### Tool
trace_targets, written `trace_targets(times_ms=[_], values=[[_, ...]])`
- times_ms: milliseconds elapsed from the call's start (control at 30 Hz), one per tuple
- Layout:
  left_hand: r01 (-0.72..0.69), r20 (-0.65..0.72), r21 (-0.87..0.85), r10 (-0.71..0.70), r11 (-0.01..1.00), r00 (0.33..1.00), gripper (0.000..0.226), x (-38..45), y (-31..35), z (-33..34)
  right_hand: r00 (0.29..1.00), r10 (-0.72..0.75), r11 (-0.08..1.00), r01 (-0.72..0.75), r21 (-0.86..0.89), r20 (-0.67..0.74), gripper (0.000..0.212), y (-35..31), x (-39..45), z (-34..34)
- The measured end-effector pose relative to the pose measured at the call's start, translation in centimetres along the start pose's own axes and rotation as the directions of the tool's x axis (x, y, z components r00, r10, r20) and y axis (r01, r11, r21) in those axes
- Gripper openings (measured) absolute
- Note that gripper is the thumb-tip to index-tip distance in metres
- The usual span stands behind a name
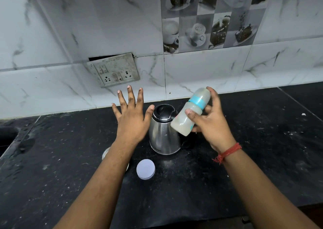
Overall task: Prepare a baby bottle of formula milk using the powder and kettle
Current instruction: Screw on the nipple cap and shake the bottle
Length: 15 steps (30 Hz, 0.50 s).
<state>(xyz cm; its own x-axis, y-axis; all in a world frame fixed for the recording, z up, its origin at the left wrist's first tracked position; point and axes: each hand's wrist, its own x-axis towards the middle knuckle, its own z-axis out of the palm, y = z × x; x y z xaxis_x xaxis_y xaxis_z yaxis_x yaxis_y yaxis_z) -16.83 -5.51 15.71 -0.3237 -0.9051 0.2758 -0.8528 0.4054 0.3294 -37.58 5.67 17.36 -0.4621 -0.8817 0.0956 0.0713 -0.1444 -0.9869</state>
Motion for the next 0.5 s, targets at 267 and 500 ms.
trace_targets(times_ms=[267, 500], values=[[0.003, -0.008, -0.001, -0.003, 1.000, 1.000, 0.083, 0.2, -0.1, -0.2, 0.947, -0.068, 0.985, 0.114, 0.132, -0.313, 0.089, -0.6, 0.8, -0.8], [0.003, 0.001, 0.002, -0.003, 1.000, 1.000, 0.084, 0.3, -0.1, 0.1, 0.999, 0.045, 0.999, -0.045, -0.015, 0.027, 0.089, 0.8, 0.2, -0.1]])
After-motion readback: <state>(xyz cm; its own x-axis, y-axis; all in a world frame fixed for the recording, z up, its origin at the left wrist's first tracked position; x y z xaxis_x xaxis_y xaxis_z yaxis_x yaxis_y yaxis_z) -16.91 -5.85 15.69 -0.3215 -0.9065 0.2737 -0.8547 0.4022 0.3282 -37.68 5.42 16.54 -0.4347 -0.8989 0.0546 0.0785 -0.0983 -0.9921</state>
